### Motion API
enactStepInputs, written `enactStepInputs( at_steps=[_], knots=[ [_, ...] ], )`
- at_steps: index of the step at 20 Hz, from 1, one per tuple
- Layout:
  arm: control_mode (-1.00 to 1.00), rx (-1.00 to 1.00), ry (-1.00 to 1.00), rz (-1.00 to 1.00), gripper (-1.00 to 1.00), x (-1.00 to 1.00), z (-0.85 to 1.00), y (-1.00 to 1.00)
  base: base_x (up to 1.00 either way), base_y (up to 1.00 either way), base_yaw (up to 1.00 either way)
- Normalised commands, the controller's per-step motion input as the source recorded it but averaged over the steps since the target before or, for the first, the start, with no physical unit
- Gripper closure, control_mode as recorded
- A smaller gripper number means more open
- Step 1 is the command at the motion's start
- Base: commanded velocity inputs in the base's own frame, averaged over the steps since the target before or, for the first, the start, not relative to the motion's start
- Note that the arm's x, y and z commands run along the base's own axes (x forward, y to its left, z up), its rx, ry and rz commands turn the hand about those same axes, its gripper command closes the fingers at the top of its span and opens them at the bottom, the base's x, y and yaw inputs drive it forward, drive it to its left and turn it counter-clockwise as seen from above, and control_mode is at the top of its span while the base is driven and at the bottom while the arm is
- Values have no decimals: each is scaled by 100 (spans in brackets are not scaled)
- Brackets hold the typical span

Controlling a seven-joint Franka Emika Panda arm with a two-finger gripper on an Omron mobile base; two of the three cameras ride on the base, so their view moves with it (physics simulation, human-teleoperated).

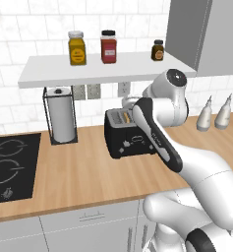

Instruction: Start the toaster. Once the lever pops up, take the bread to the plate on the dining counter.

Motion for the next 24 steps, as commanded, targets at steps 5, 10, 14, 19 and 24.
enactStepInputs(
  at_steps=[5,10,14,19,24],
  knots=[
    [-100,0,0,0,-100,0,0,0,0,0,0],
    [-100,0,0,0,-100,0,0,0,0,0,0],
    [-100,0,0,0,-100,0,0,0,0,0,0],
    [-100,0,0,0,-100,0,0,0,0,0,0],
    [-100,0,0,0,-100,0,0,0,0,0,0]
  ],
)
